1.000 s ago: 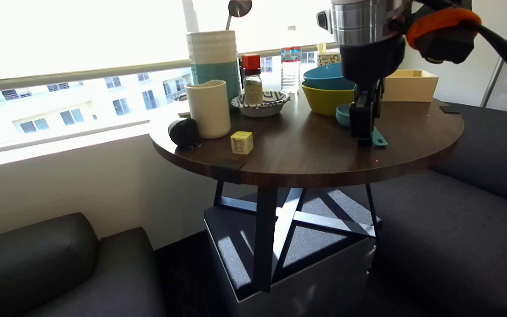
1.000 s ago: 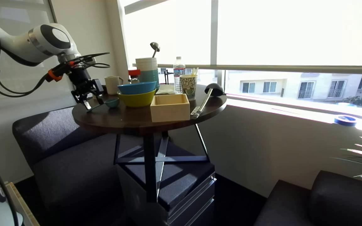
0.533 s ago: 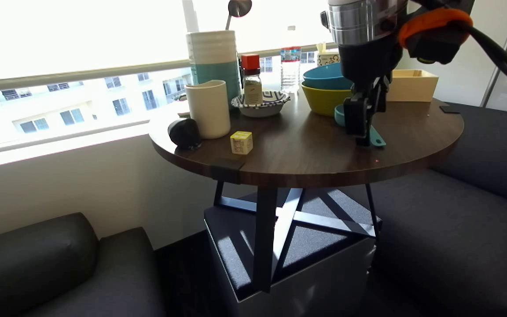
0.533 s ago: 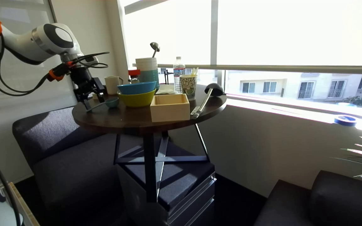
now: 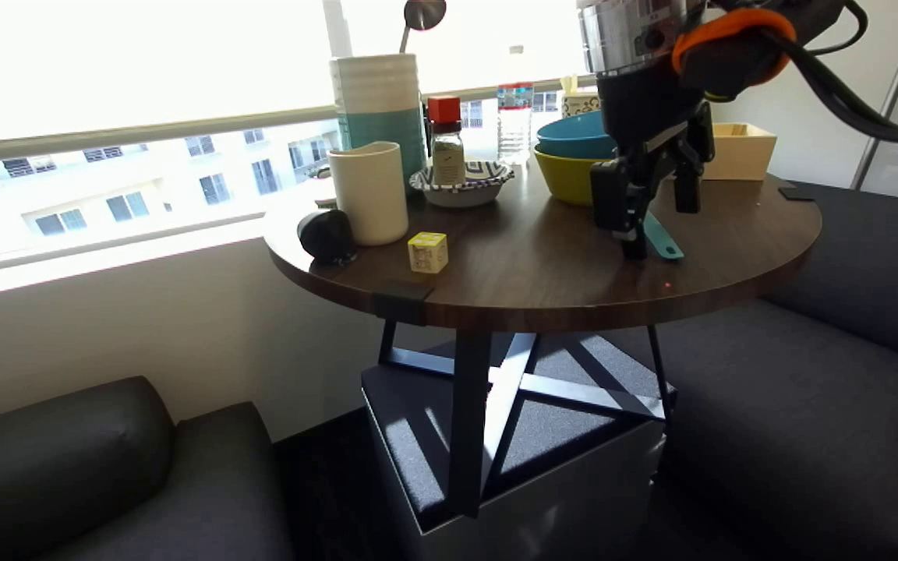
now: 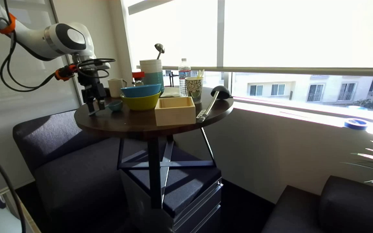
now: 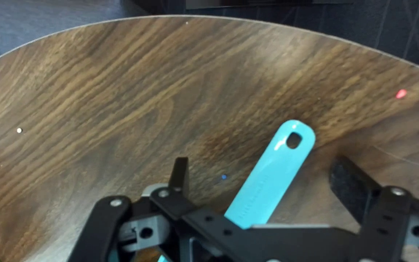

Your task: Turn the scoop upside down

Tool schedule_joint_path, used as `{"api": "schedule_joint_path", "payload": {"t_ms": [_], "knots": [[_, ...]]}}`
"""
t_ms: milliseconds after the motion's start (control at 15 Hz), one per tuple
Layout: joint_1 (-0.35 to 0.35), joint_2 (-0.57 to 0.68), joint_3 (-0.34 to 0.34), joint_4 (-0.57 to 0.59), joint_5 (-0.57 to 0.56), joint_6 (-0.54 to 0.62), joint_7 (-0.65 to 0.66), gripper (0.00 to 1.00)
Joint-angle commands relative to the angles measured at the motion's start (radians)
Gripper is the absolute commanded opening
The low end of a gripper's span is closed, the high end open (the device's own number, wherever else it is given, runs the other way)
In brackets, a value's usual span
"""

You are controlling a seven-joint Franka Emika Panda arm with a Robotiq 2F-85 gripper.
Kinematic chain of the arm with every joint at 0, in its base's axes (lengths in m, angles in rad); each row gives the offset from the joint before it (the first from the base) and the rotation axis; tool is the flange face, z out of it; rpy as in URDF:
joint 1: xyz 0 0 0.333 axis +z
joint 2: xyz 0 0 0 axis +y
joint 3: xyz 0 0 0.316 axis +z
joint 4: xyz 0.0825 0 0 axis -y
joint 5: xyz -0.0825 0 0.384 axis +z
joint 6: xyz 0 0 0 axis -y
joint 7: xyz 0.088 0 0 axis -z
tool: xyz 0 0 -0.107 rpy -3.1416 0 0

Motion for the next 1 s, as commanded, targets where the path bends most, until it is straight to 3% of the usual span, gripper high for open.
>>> {"api": "schedule_joint_path", "payload": {"t_ms": [0,67,133,267,467,533,733,800,867,933], "knots": [[-0.004,0.028,-0.021,0.034,0.091,0.009,0.016,0.97],[-0.003,0.027,-0.027,0.033,0.110,0.021,0.007,0.90],[-0.004,0.028,-0.034,0.031,0.131,0.032,-0.003,0.92],[-0.007,0.028,-0.046,0.022,0.160,0.065,-0.014,0.74],[-0.011,0.028,-0.061,0.012,0.189,0.129,-0.034,0.78],[-0.013,0.027,-0.065,0.009,0.194,0.146,-0.036,0.88],[-0.020,0.026,-0.076,0.004,0.206,0.195,-0.039,0.91],[-0.021,0.028,-0.080,0.003,0.206,0.205,-0.040,0.86],[-0.022,0.029,-0.083,0.002,0.207,0.212,-0.041,0.67],[-0.023,0.031,-0.084,0.003,0.211,0.216,-0.042,0.66]]}}
